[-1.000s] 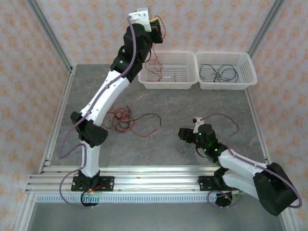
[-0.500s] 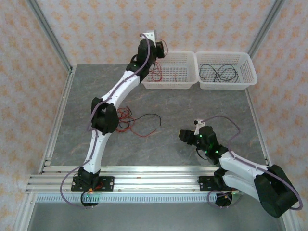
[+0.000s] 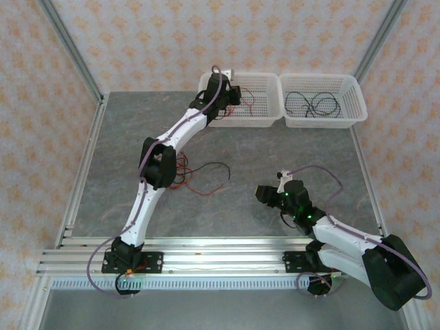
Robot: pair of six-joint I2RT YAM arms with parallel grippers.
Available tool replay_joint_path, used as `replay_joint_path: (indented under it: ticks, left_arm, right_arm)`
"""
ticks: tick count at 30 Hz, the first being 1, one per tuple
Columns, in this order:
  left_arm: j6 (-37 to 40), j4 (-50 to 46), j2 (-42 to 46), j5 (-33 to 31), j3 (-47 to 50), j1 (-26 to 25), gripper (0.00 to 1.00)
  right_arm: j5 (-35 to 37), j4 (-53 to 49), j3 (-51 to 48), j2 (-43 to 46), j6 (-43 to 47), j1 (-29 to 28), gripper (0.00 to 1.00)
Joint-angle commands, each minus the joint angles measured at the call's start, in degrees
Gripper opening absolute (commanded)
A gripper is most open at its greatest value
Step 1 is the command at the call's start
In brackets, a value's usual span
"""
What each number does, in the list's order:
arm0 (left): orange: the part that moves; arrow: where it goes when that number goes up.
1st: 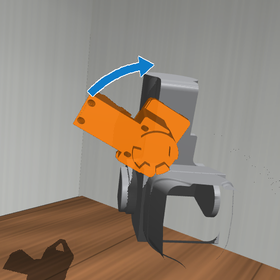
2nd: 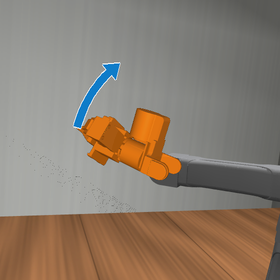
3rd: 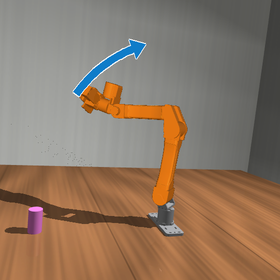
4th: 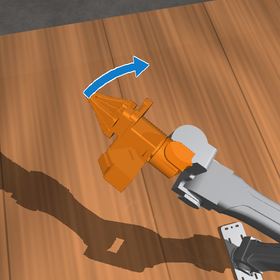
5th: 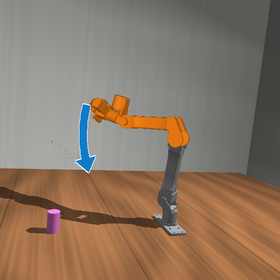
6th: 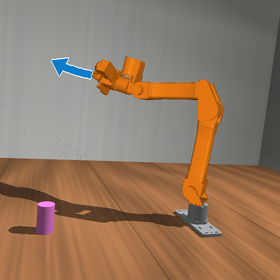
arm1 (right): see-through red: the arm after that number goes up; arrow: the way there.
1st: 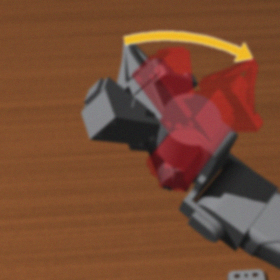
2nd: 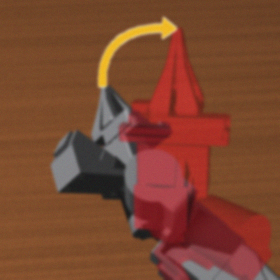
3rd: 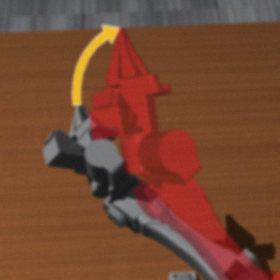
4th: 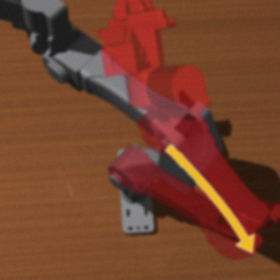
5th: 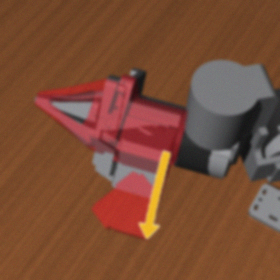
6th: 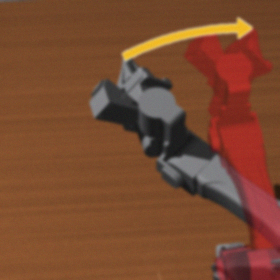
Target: Untangle the cables
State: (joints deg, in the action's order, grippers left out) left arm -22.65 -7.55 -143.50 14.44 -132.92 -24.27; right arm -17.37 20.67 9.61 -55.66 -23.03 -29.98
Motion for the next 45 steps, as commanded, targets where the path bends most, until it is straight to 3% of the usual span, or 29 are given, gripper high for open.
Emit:
replay_joint_path:
  ticks: [1,8,15,20,23,35,41,45]
  left_arm:
    - [0.75,-4.76,-1.88,-0.66,-0.86,-0.07,0.10]
    - [3.49,-9.43,-1.84,-3.34,-3.30,-0.07,0.56]
    - [4.28,-10.41,2.94,-3.96,-3.29,-0.08,0.79]
    - [4.86,-12.22,8.36,-4.35,-1.49,-0.15,0.81]
    - [4.90,-10.89,14.54,-4.74,4.61,-0.42,0.81]
    - [0.22,-2.72,49.17,-12.21,43.27,-0.77,0.79]
    - [-4.24,-1.19,66.30,-14.38,62.73,-0.74,0.78]
    - [-5.54,-5.93,75.38,-17.78,70.48,-0.76,0.78]
  right_arm:
    - [0.70,1.44,-0.09,0.44,-0.76,-0.43,0.51]
    - [0.75,1.48,-0.18,0.73,-0.91,-0.43,0.51]
    - [0.40,1.13,-0.20,0.79,-0.98,-0.43,0.51]
    - [-0.51,0.48,0.41,0.21,-0.99,-0.43,0.51]
    - [-1.40,-0.65,1.61,-0.77,-0.73,-0.60,0.51]
    - [1.92,-8.13,13.09,-11.43,3.20,-8.90,0.50]
    - [3.74,-10.86,22.70,-24.15,6.38,-12.98,0.49]
    - [6.80,-15.71,31.12,-32.34,10.12,-15.26,0.48]
